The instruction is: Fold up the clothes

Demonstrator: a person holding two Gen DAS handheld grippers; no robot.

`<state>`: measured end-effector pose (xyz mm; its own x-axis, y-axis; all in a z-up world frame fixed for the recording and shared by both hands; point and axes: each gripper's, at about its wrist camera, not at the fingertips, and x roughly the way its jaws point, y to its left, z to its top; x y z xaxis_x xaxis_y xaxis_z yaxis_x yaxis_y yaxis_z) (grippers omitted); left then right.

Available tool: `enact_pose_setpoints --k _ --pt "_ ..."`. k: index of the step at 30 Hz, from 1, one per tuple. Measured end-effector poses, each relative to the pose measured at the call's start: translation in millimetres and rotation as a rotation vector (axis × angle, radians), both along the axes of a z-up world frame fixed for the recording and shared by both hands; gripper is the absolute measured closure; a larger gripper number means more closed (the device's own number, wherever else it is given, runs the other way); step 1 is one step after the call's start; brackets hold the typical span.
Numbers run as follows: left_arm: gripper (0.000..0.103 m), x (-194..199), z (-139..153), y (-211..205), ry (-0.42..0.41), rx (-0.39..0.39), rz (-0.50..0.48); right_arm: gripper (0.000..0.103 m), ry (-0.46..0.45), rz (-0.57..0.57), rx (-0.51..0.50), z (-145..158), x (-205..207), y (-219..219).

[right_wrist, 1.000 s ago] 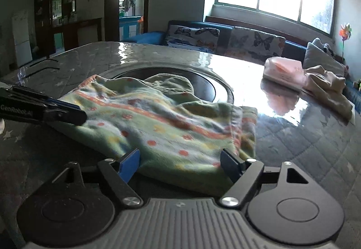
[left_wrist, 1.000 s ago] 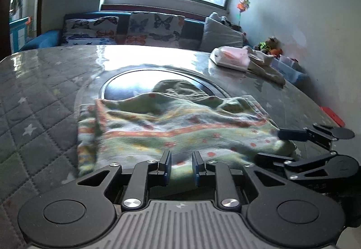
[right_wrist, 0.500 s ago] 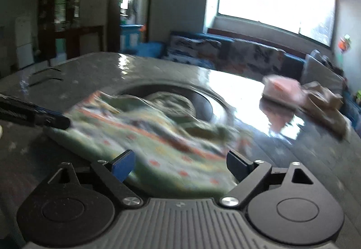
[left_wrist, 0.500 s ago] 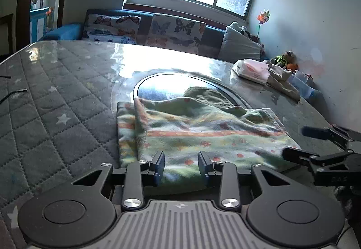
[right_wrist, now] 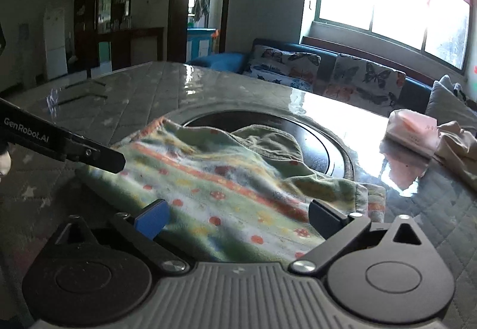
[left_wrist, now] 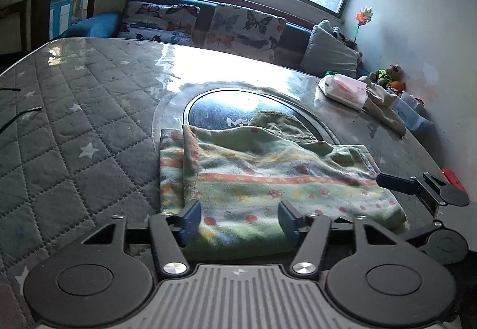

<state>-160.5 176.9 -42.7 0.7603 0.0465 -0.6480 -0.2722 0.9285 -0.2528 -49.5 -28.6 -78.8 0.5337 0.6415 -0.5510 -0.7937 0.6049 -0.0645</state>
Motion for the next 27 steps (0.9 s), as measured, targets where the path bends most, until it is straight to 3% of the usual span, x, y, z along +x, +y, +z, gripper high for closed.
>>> enact_pose_setpoints --k 2,5,11,18,25,27 --pt "0.028 2 2 -2 0.01 0.009 0.008 0.0 0.035 0.002 0.0 -4 4 -2" --pt "0.025 5 2 -4 0.033 0.018 0.017 0.0 0.085 0.005 -0.006 -12 9 -3" --pt "0.025 9 5 -2 0.032 0.026 0.016 0.0 0.065 0.011 0.025 3 12 -7" --pt "0.024 19 13 12 0.017 0.051 0.036 0.0 0.156 0.037 0.079 20 51 -5" --pt "0.026 37 17 21 0.012 0.088 0.024 0.0 0.282 -0.022 0.054 3 100 3" --pt "0.035 44 15 25 0.021 0.085 0.017 0.0 0.294 -0.054 0.044 -3 108 1"
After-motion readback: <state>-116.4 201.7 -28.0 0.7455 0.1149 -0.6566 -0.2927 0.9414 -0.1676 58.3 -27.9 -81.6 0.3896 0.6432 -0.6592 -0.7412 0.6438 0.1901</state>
